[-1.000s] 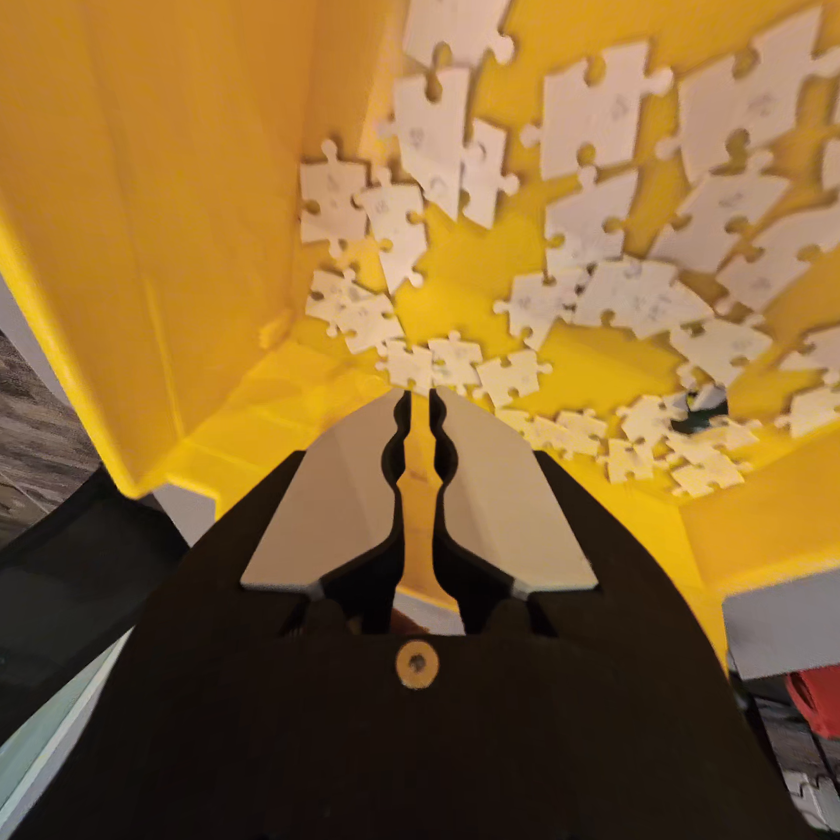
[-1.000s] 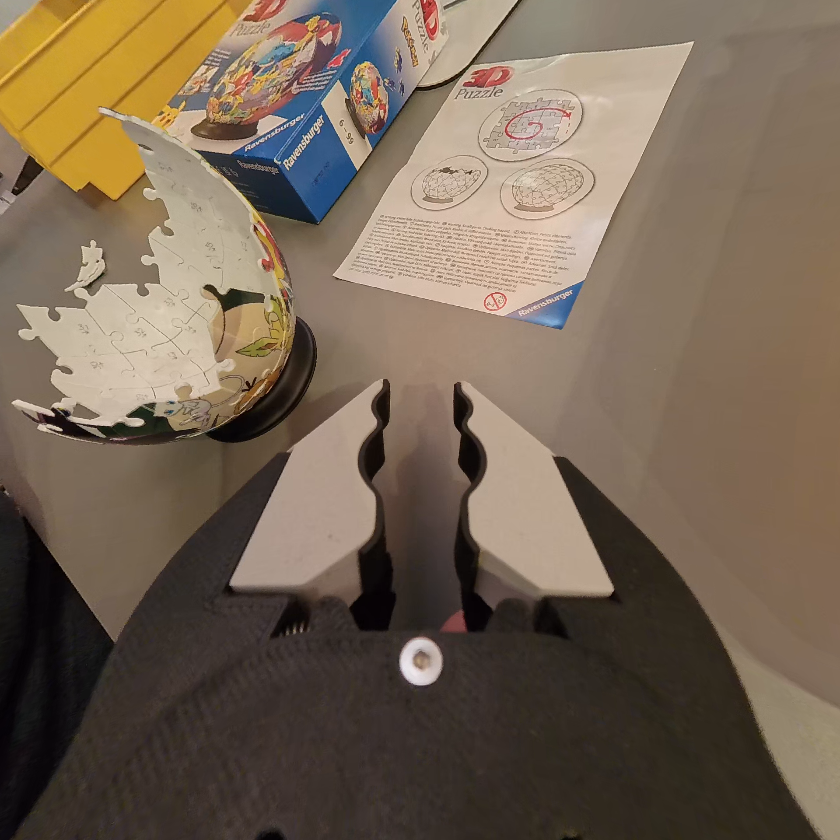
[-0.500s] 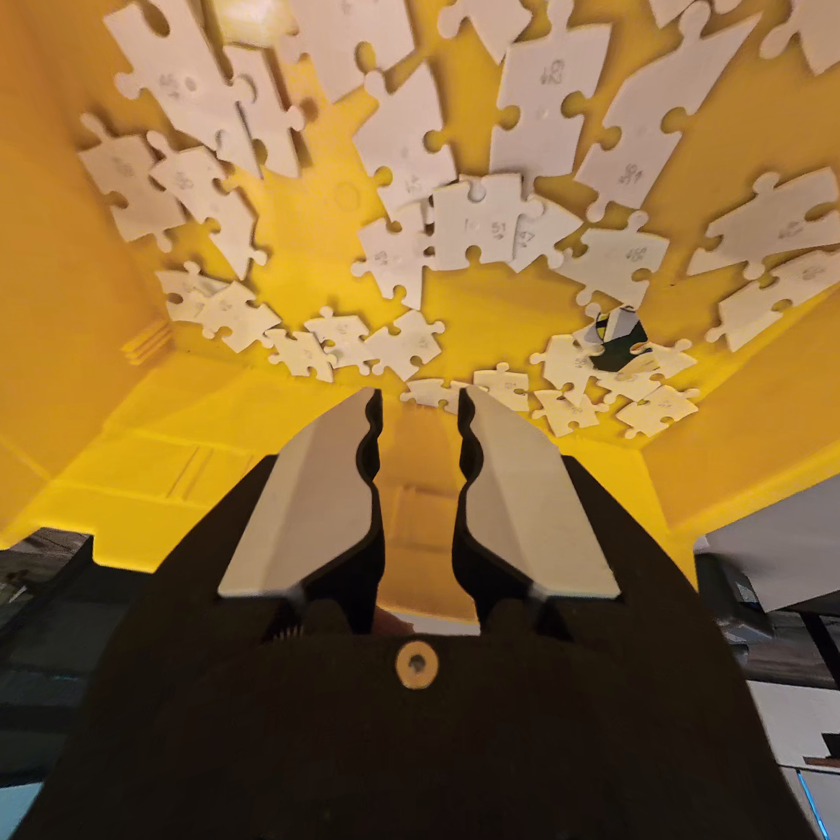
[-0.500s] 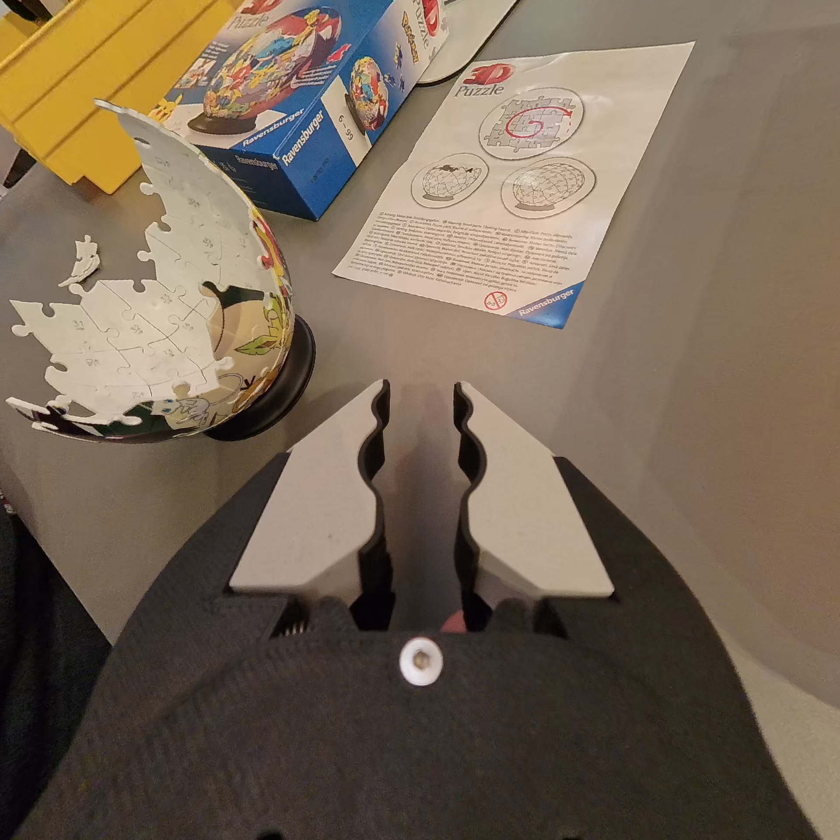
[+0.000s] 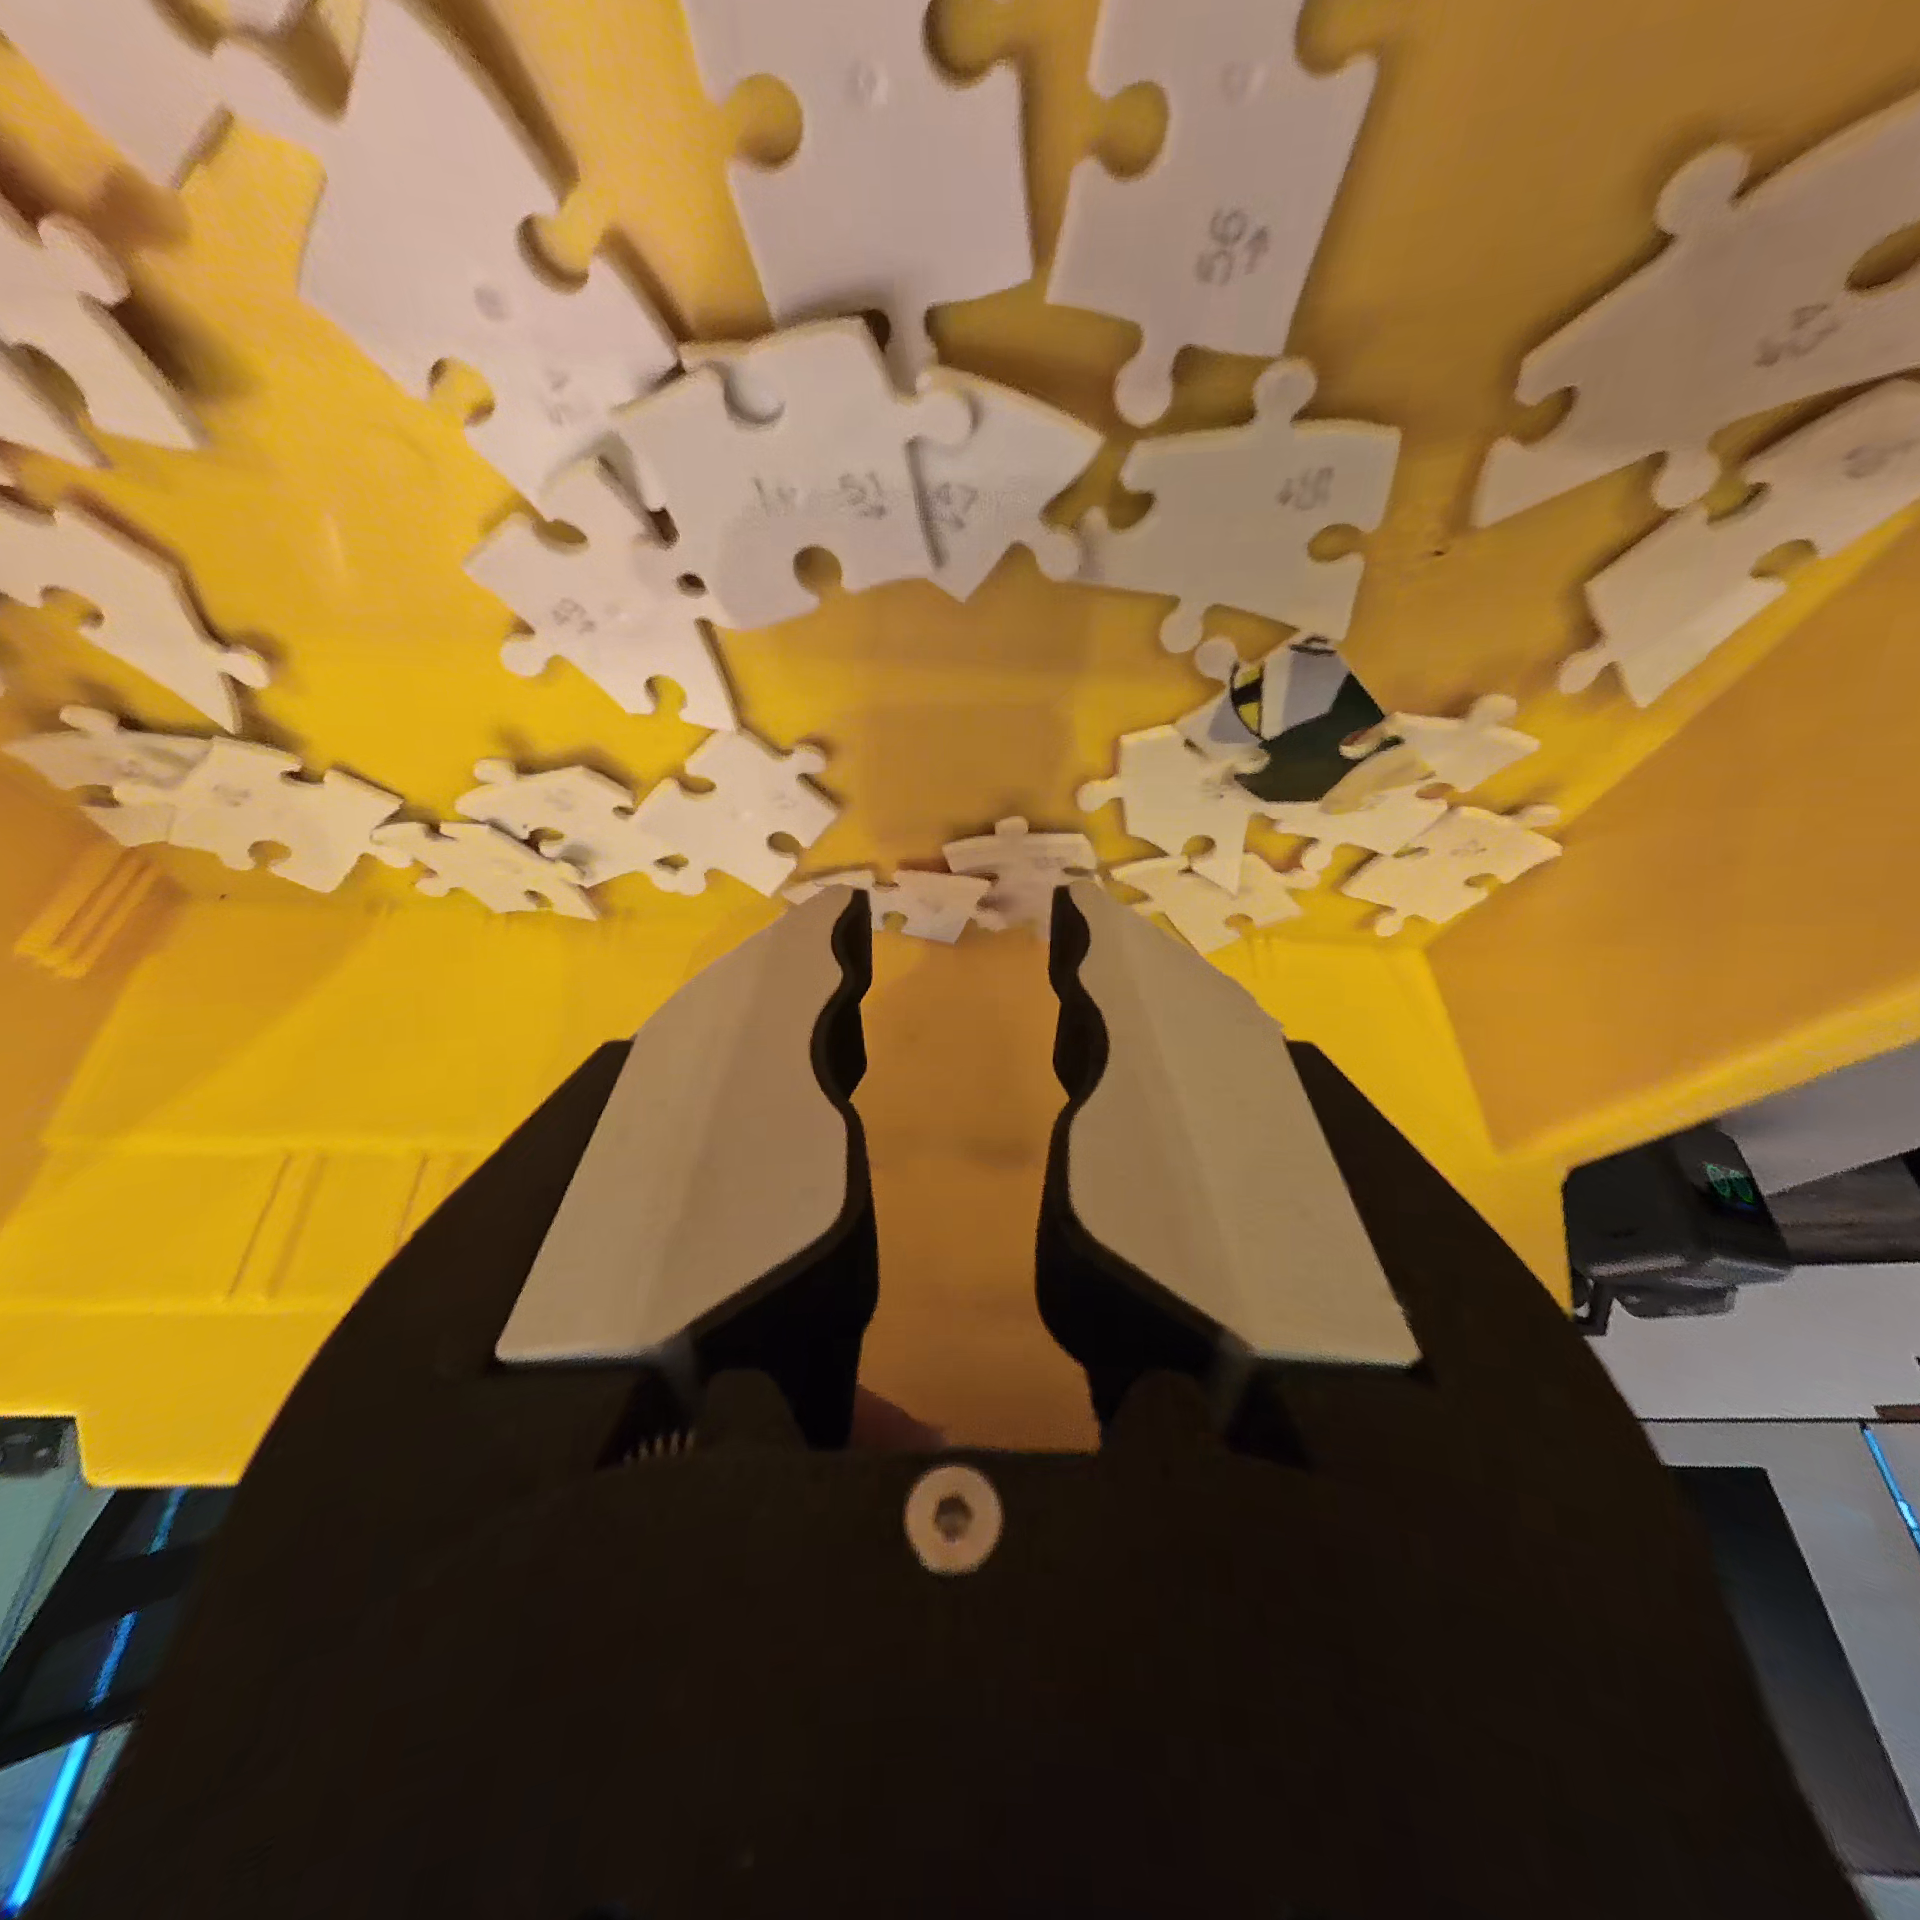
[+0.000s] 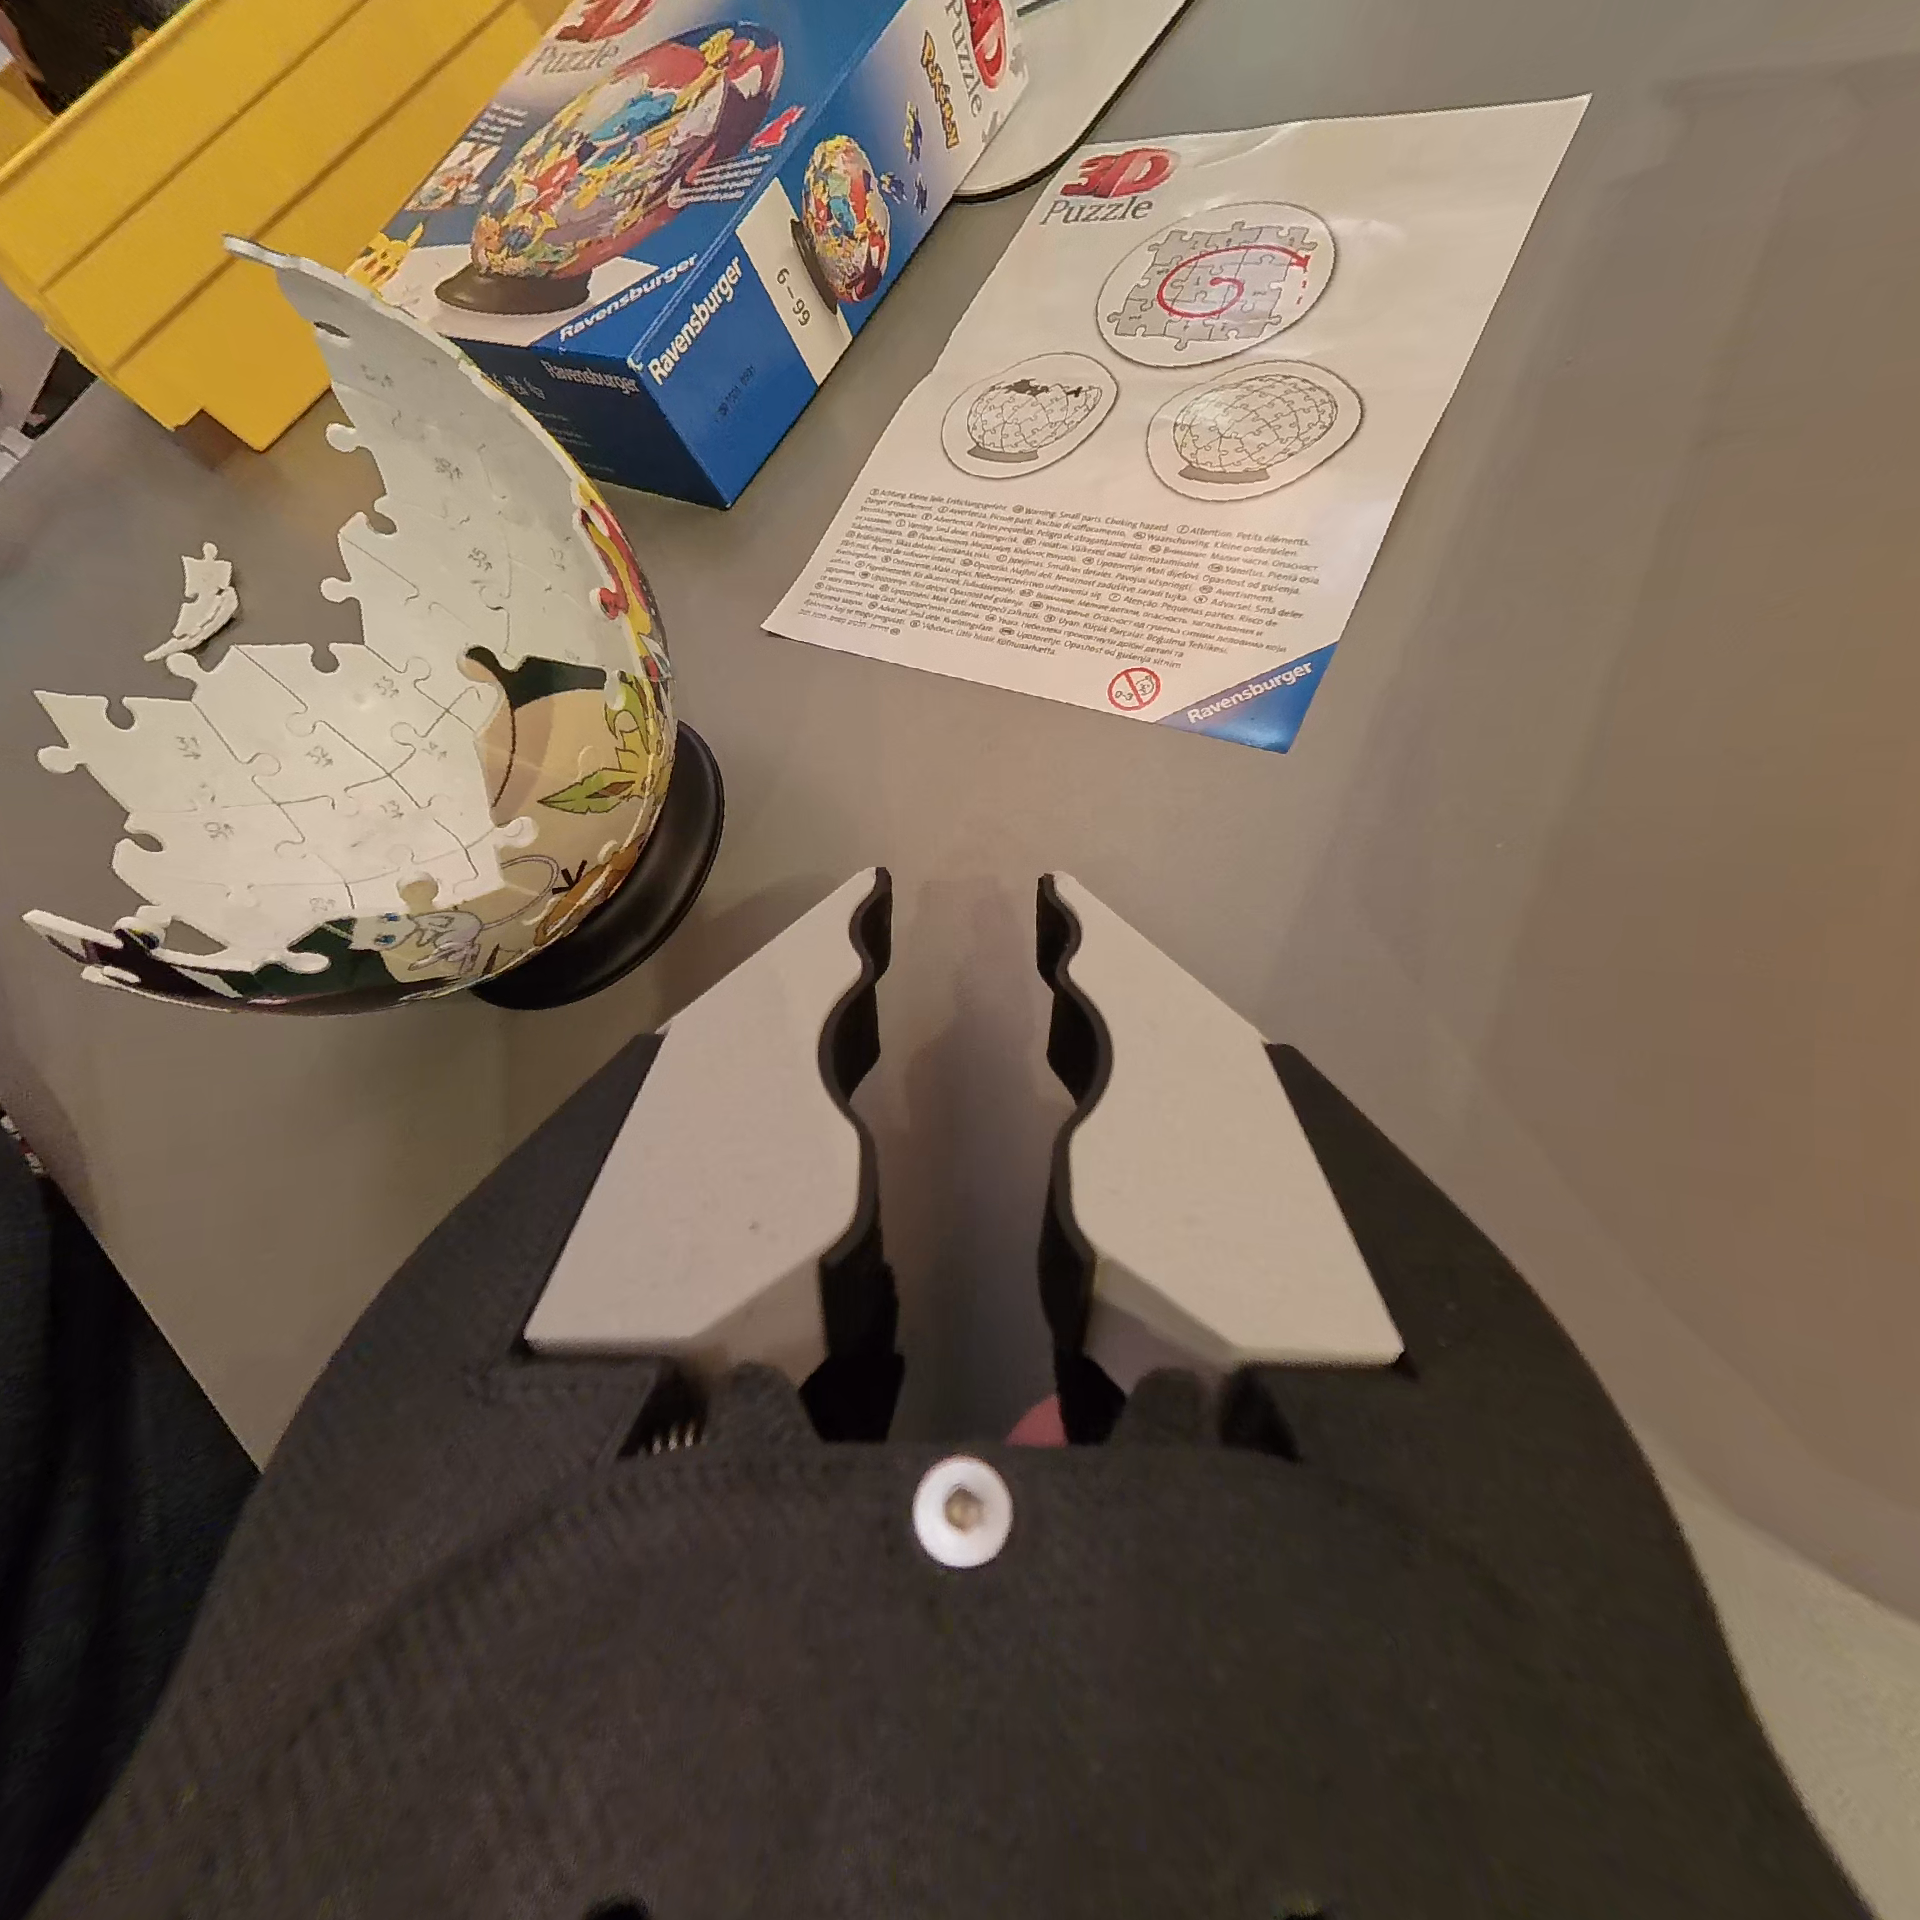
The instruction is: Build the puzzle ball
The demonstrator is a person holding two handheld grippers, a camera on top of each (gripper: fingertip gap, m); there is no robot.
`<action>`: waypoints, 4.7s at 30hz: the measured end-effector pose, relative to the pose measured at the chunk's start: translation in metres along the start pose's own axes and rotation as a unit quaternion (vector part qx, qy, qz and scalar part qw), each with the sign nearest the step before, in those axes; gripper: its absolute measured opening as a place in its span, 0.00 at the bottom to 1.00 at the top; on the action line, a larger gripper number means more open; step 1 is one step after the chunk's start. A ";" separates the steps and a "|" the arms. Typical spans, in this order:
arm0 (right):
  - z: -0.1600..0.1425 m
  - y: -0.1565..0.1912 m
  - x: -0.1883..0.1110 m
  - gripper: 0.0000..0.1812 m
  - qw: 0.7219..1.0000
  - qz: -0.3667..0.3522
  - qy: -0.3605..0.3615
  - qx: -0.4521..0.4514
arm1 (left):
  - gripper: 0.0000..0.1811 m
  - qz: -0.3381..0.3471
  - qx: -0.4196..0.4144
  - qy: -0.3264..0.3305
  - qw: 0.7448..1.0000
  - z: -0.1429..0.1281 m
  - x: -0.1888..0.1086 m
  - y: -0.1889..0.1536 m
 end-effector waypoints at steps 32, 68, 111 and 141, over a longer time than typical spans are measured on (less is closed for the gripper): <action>0.000 0.000 -0.001 0.15 1.000 0.003 -0.004 0.000 | 0.17 -0.048 -0.028 -0.105 0.993 0.020 -0.012 -0.048; 0.000 0.001 -0.001 0.15 1.000 0.004 -0.001 -0.001 | 0.17 -0.066 -0.110 -0.851 0.509 -0.079 -0.164 -0.102; -0.001 0.003 0.001 0.15 1.000 0.001 0.007 -0.012 | 0.18 0.212 -0.320 -0.518 0.765 0.026 -0.135 -0.148; -0.001 0.001 0.001 0.15 1.000 -0.001 0.005 -0.006 | 0.17 -0.023 -0.175 -0.260 0.949 0.054 -0.034 -0.070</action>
Point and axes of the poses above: each gripper's, where its closed fingertips meet, x out along the fingers, z out of its top, y = z × x across the jaws, the point moved 4 cm from there along -x, back along the fingers, and after that the axes turned 10 degrees about y, right-handed, at the moved point
